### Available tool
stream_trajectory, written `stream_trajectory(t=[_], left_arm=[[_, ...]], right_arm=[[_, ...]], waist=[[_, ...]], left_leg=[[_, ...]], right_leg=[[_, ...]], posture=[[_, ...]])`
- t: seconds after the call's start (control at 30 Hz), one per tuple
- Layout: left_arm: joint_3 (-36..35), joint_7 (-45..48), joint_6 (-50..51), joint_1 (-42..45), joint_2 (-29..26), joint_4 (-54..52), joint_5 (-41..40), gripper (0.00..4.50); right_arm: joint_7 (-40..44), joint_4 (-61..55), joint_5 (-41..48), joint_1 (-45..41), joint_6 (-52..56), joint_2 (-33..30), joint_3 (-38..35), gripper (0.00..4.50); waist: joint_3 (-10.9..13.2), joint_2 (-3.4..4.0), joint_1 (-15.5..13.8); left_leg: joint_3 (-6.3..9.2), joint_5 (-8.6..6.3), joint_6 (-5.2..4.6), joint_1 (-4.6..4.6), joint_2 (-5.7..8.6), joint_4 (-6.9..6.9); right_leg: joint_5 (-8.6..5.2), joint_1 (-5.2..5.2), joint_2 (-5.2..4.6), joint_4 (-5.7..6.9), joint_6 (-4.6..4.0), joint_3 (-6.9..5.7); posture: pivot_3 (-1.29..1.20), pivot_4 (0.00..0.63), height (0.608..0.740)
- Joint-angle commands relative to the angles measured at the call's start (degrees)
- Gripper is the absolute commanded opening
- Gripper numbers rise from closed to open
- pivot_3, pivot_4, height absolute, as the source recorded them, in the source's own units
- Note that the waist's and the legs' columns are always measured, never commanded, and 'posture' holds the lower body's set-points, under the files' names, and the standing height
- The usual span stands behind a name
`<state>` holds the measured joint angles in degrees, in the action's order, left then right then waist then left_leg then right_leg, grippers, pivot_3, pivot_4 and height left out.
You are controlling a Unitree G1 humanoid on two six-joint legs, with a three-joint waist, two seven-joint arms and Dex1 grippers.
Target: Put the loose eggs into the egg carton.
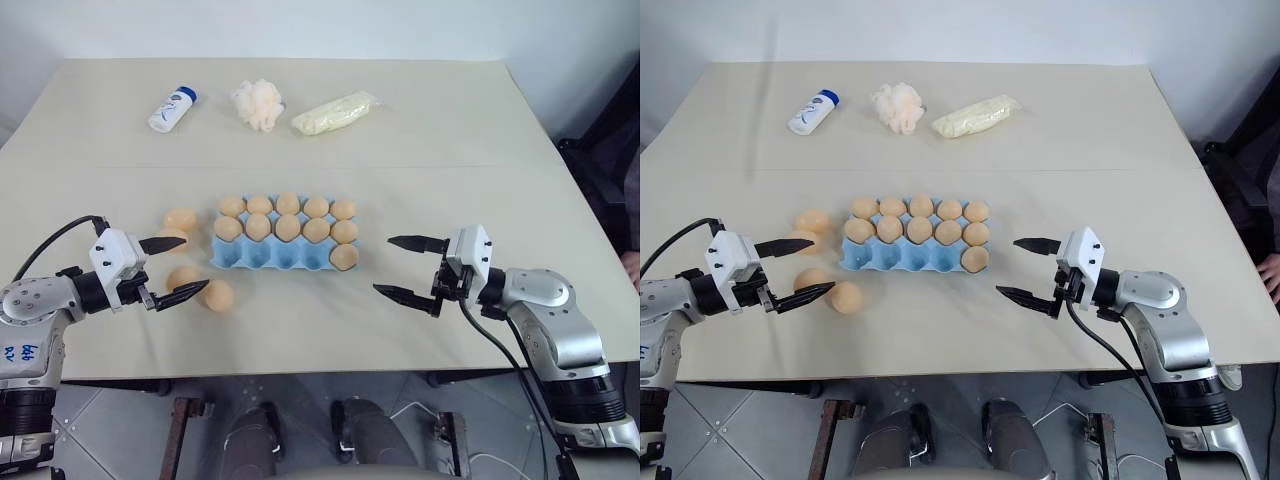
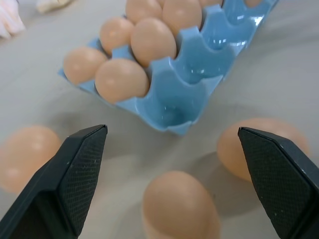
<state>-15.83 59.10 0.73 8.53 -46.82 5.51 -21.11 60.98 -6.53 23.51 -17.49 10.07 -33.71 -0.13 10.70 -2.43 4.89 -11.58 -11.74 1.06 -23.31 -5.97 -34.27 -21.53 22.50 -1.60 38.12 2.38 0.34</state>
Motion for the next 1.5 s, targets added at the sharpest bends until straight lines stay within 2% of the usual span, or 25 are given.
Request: stream_trajectory(t=[0.03, 0.23, 0.47, 0.57, 0.77, 0.9, 1.07, 1.33, 1.43, 1.5], left_arm=[[-2.9, -0.8, 0.3, -1.5, -0.1, -3.0, -1.8, 4.47], [-7.5, 1.1, 2.4, -6.8, -2.0, -4.0, -4.5, 4.47], [-10.3, 7.5, -3.3, -12.8, -7.7, 3.9, -0.9, 4.47], [-9.7, 8.7, -3.7, -13.5, -8.0, 3.4, -1.7, 4.47], [-4.0, 6.0, -0.1, -9.6, -4.2, -5.7, -3.0, 4.47], [1.9, 2.9, 2.3, -5.5, -1.5, -9.3, -0.2, 4.47], [7.4, 0.3, 2.4, -3.2, 1.5, -8.8, 3.4, 4.47], [10.1, 0.6, -0.1, -2.6, 1.6, -5.6, 6.6, 4.47], [11.0, -0.8, -0.2, -1.3, 2.3, -3.7, 8.0, 3.87], [11.7, -0.9, -0.6, -0.8, 2.5, -2.8, 8.6, 3.24]], right_arm=[[0.7, -0.2, 0.7, -1.1, -0.4, 0.2, 0.2, 4.50], [1.7, -2.9, 5.3, -4.9, 2.2, 3.2, 0.8, 4.50], [7.0, -4.8, 2.2, -5.1, -2.7, 2.7, 5.7, 4.50], [7.2, -3.6, 1.3, -4.0, -4.0, 2.5, 6.0, 4.50], [6.1, -2.6, 0.4, -2.8, -4.2, 1.6, 4.6, 4.50], [5.2, -2.6, 0.0, -1.8, -4.4, 1.2, 4.0, 4.50], [3.1, -4.0, -0.2, -0.5, -4.4, 1.0, 3.3, 4.50], [0.2, -5.6, -0.4, 1.2, -4.5, 1.4, 2.6, 4.50], [-0.8, -5.7, -0.5, 1.1, -4.8, 1.9, 2.9, 4.50], [-1.2, -5.7, -0.5, 1.0, -4.8, 2.1, 3.1, 4.50]], waist=[[0.0, 0.00, 0.0], [0.0, 0.00, 0.2], [0.0, -0.01, 0.1], [0.0, -0.01, 0.1], [0.0, -0.01, -0.3], [0.0, -0.03, 0.0], [0.0, -0.02, 0.3], [0.0, -0.01, 0.0], [0.0, -0.01, 0.0], [0.0, -0.01, -0.1]], left_leg=[[0.01, 0.00, 0.00, 0.00, 0.00, 0.00], [0.00, 0.00, 0.01, 0.01, -0.04, -0.06], [0.03, -0.01, 0.00, 0.01, -0.04, -0.09], [0.05, -0.08, 0.05, 0.01, -0.02, -0.02], [0.10, -0.18, 0.18, -0.01, 0.05, -0.01], [0.11, -0.01, -0.09, 0.00, 0.07, -0.10], [0.08, -0.01, -0.03, 0.03, -0.03, -0.28], [0.11, -0.04, -0.06, 0.02, -0.09, -0.61], [0.12, -0.08, -0.10, 0.02, -0.08, -0.67], [0.13, -0.10, -0.13, 0.03, -0.07, -0.68]], right_leg=[[0.00, 0.00, 0.00, 0.00, 0.00, 0.00], [0.00, 0.01, 0.03, 0.12, 0.00, 0.01], [-0.03, 0.02, -0.04, 0.15, -0.06, -0.04], [-0.06, 0.02, -0.13, 0.08, -0.11, -0.09], [-0.06, -0.03, -0.21, 0.06, -0.11, -0.16], [-0.05, -0.06, -0.18, 0.15, -0.09, -0.16], [-0.05, -0.01, 0.01, 0.39, -0.09, -0.03], [-0.05, -0.05, -0.01, 0.58, -0.10, -0.04], [-0.03, -0.05, -0.06, 0.63, -0.09, -0.05], [-0.03, -0.06, -0.07, 0.64, -0.10, -0.05]], posture=[[0.00, 0.150, 0.740], [0.00, 0.150, 0.740], [0.00, 0.150, 0.740], [0.00, 0.150, 0.740], [0.00, 0.150, 0.740], [0.00, 0.150, 0.740], [0.00, 0.150, 0.740], [0.00, 0.150, 0.740], [0.00, 0.150, 0.740], [0.00, 0.150, 0.740]])
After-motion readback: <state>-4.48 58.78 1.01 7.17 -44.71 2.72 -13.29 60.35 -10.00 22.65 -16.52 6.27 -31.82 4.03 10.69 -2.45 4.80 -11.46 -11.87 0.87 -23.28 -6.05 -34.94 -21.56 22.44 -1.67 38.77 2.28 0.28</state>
